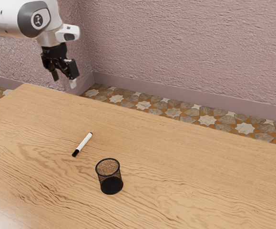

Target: Put the marker into the pen holder.

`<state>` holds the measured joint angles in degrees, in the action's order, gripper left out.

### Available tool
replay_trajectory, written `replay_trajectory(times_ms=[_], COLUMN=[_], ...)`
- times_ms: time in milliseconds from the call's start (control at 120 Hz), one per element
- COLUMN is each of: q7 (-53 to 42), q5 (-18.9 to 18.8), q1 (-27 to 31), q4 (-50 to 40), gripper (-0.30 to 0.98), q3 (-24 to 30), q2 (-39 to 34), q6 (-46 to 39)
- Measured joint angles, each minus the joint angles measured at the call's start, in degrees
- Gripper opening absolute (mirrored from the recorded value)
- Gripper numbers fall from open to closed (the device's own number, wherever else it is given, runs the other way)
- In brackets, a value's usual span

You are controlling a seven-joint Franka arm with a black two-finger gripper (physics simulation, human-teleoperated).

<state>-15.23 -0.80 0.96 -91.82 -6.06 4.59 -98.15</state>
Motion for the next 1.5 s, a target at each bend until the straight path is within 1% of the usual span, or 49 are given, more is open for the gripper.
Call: replay_trajectory(times_ms=[283, 325, 383, 467, 583, 733, 900, 933, 1058, 1167, 1342, 1500], q7=[0.2, 0.3, 0.7, 1.5, 2.5, 3.5, 4.4, 4.5, 4.9, 5.2, 5.5, 5.8], q5=[-0.4, -0.4, -0.3, -0.1, 2.5, 4.1, 7.6, 8.0, 8.3, 8.7, 9.1, 9.3], q1=[0.3, 1.2, 3.9, 6.7, 9.0, 9.2, 7.2, 7.1, 7.0, 7.0, 7.4, 7.1], q4=[0.4, 1.1, 2.0, 2.4, 3.0, 7.6, 0.3, -0.8, -3.6, -4.1, -3.7, -3.6], gripper=[0.69, 0.68, 0.68, 0.69, 0.69, 0.69, 0.69, 0.66, 0.48, 0.38, 0.31, 0.29], q3=[-0.1, -0.2, -0.3, -0.5, -0.4, 0.3, 0.3, 0.3, 0.2, 0.3, 0.3, 0.3], q2=[0.3, 1.8, 4.4, 10.3, 17.5, 24.5, 25.1, 25.0, 25.2, 25.9, 29.4, 30.2], q6=[0.0, -0.1, -0.2, -2.4, -7.0, -11.1, -18.2, -19.4, -23.4, -26.5, -29.9, -31.6])
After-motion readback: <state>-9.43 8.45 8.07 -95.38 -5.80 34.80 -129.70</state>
